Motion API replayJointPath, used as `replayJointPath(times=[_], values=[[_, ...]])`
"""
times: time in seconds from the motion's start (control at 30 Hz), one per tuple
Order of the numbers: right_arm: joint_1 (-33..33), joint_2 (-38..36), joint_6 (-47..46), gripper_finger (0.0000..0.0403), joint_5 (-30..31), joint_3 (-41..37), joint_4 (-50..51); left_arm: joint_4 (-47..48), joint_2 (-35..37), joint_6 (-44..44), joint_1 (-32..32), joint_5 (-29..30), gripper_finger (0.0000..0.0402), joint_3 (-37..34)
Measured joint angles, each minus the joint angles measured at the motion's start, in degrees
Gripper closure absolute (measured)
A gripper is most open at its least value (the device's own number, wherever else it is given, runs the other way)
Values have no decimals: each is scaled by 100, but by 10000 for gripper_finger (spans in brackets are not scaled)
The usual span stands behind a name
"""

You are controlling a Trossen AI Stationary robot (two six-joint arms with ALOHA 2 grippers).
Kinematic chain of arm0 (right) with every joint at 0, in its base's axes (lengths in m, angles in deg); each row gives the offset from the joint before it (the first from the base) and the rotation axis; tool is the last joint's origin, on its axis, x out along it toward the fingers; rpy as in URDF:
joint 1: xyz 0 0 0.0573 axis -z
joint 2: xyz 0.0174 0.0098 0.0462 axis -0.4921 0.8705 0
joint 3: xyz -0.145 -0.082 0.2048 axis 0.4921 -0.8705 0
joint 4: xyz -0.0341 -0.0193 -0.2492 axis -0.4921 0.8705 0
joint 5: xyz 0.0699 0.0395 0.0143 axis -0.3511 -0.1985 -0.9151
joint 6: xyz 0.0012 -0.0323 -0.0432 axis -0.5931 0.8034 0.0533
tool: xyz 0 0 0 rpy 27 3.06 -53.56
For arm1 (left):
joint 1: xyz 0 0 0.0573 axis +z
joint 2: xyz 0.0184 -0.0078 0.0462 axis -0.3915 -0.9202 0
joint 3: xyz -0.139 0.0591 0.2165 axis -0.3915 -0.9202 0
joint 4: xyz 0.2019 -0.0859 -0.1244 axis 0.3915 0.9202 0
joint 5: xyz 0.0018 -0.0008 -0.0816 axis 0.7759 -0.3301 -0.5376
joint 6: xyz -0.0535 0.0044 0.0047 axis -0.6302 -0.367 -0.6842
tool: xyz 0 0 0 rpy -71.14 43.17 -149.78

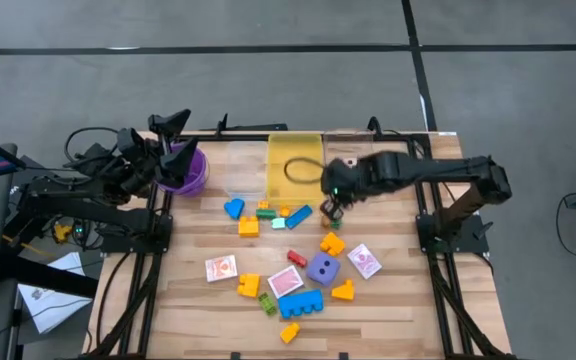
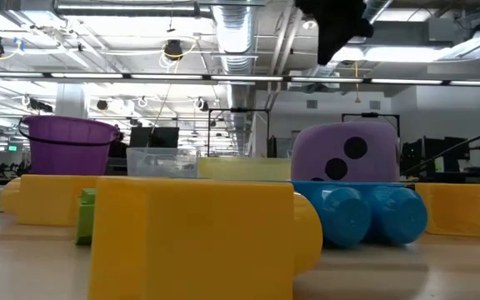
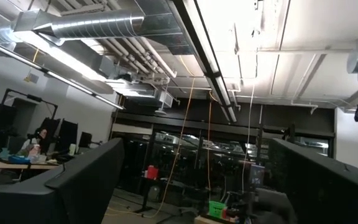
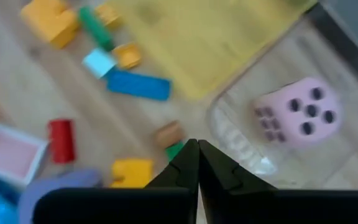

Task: Pick & Place Toys
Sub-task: Put the violet dice into the transparent bin

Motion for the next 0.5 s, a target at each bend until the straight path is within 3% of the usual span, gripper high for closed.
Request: replayJointPath(times=[0.2,0.5], values=[[-794,0,-861,366,-4,0,10,347,-2,0,-230,0,4,0],[-1582,74,-2212,243,-181,0,-100,871,-5,-514,-545,2,4,0]])
